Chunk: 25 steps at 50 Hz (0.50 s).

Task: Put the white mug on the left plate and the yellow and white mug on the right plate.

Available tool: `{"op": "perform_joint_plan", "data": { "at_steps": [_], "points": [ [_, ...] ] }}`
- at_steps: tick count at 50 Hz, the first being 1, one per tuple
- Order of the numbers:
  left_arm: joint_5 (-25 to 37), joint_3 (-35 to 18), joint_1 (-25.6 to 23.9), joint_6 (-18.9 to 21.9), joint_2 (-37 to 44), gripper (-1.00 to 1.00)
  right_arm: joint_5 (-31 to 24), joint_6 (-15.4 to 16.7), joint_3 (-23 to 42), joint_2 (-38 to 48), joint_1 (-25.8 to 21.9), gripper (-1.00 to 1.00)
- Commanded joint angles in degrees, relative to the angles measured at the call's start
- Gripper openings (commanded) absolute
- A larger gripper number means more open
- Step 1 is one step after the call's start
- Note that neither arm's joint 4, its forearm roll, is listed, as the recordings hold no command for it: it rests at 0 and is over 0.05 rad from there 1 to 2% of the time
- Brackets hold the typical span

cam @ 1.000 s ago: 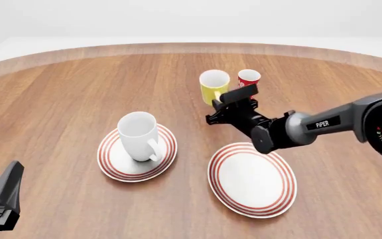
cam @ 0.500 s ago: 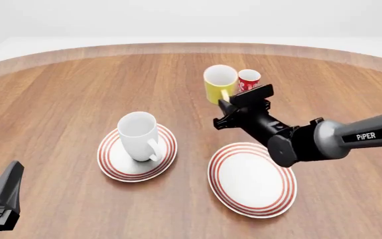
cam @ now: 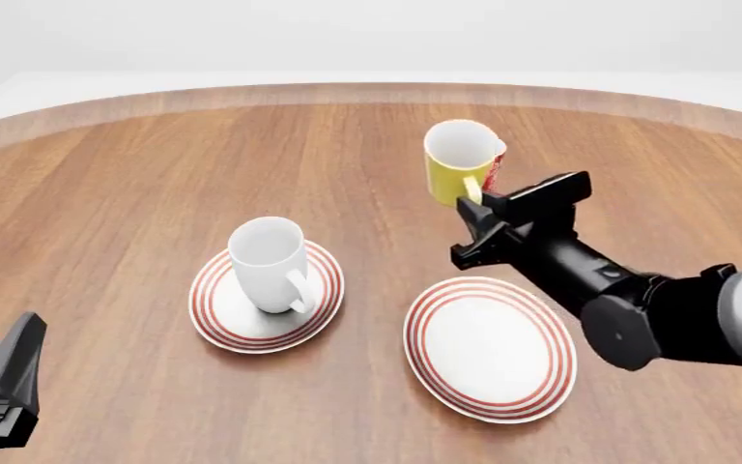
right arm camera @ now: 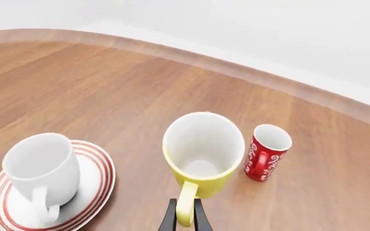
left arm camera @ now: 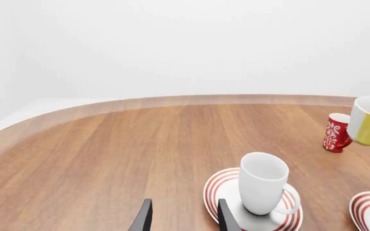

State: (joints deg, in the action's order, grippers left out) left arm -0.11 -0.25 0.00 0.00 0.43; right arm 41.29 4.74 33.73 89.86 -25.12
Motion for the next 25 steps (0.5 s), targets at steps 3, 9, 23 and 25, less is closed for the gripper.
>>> {"op": "perform_joint_plan", "data": {
  "at_steps": [3,9,23,25],
  "points": [
    [0.0,0.0,0.0,0.0,0.0,1.00,-0.5,0.1,-6.7,-10.0,0.7,-1.00],
    [0.0,0.0,0.0,0.0,0.0,1.00,-1.3,0.0,-9.2,-13.9,0.8,-1.00],
    [0.0,0.0,0.0,0.0,0.0,1.00,-2.7,-1.4,-13.4,-21.0,0.4,-1.00],
    [0.0,0.0,0.0,0.0,0.0,1.00,-3.6,-1.4,-14.1,-22.5,0.4,-1.00]
  ]
}}
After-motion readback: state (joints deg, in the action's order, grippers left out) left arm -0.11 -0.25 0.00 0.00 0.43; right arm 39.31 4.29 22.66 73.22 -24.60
